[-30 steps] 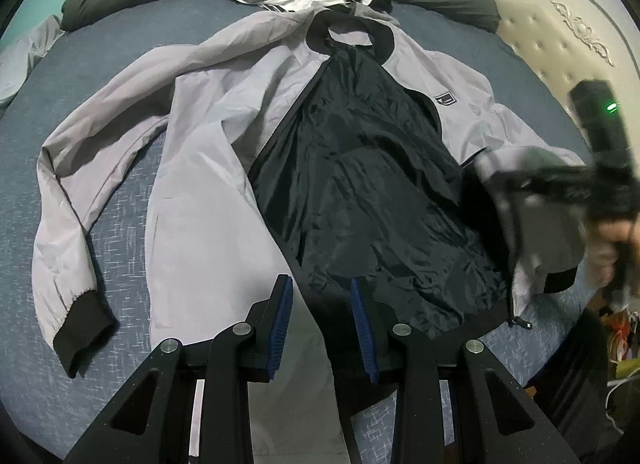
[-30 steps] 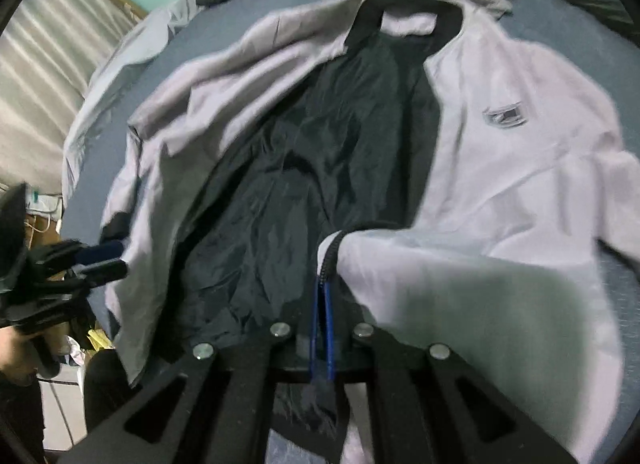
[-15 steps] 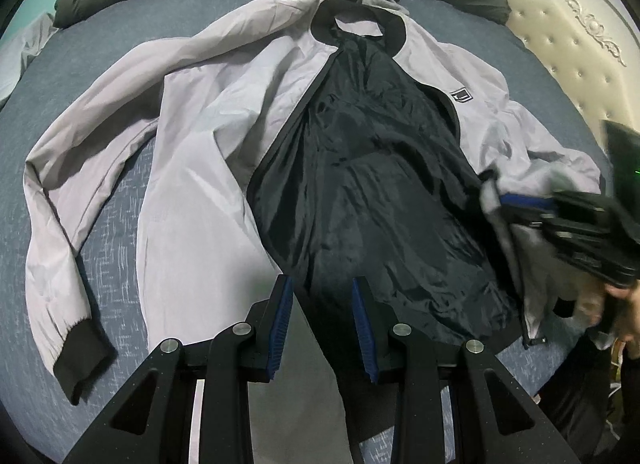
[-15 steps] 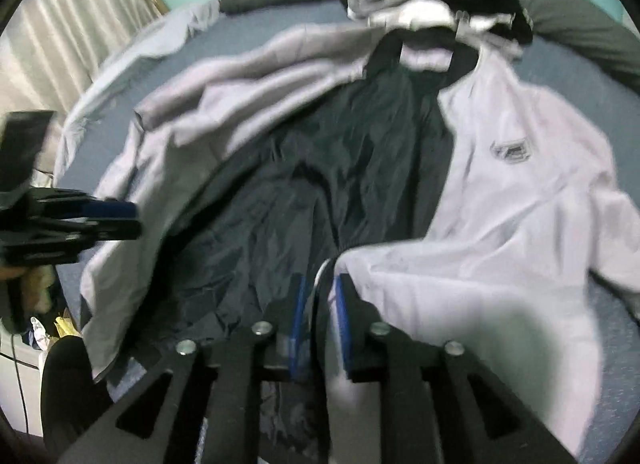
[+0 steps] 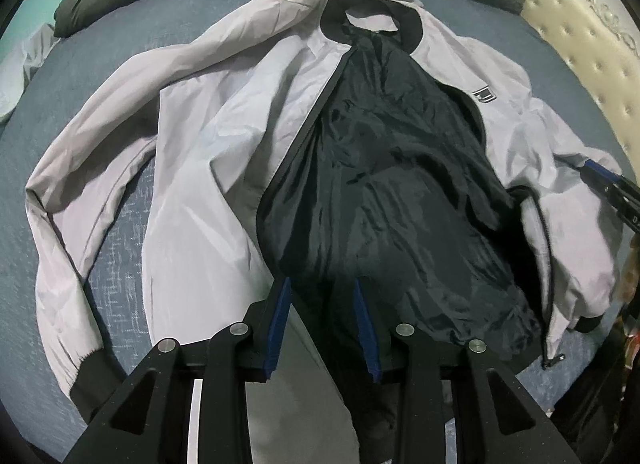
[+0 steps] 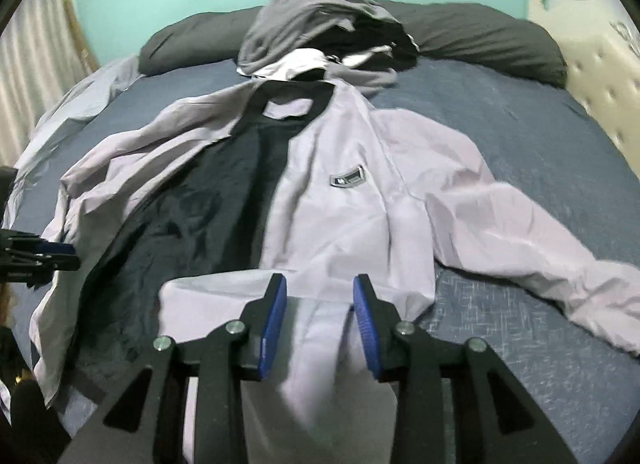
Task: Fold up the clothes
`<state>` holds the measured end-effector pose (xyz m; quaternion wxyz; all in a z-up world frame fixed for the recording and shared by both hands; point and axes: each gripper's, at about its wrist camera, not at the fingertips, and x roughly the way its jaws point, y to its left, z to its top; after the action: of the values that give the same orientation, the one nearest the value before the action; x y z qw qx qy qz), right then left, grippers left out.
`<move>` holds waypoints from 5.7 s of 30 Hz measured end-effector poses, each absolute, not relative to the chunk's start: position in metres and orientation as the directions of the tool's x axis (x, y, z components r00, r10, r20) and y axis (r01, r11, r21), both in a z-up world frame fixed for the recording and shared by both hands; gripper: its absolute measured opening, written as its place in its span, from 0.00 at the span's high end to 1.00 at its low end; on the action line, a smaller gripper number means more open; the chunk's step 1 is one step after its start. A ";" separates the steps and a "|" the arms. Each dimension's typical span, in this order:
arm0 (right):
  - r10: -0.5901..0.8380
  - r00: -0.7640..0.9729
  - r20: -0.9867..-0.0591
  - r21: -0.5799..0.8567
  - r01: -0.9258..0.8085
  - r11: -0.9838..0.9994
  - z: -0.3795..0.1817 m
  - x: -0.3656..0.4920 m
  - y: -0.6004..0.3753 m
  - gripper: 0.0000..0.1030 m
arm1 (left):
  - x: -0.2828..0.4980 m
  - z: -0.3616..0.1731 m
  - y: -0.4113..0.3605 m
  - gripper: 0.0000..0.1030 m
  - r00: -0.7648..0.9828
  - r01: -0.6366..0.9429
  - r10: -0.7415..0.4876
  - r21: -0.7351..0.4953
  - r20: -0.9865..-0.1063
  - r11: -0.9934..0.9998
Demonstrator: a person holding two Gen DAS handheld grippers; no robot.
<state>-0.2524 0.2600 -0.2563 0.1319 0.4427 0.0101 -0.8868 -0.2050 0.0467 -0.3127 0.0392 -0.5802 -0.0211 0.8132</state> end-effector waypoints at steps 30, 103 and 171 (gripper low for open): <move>-0.246 -0.508 -0.825 0.116 0.273 -0.955 -0.313 -0.254 0.252 0.76 | -0.235 -0.364 0.046 0.99 -0.252 -0.050 0.077 -0.066 -0.965 -0.997; -0.333 -0.504 -0.797 0.224 0.264 -0.938 -0.309 -0.255 0.269 0.76 | -0.278 -0.329 0.022 0.78 -0.290 0.049 0.068 -0.086 -0.955 -0.995; -0.419 -0.494 -0.762 0.336 0.251 -0.908 -0.310 -0.259 0.287 0.76 | -0.346 -0.284 0.121 0.80 -0.325 -0.138 0.394 -0.369 -0.860 -0.919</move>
<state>-0.2593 0.2867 -0.3102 0.1946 0.4640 -0.0905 -0.8595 -0.3455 0.1211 -0.2841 0.1651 -0.5571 -0.1152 0.8057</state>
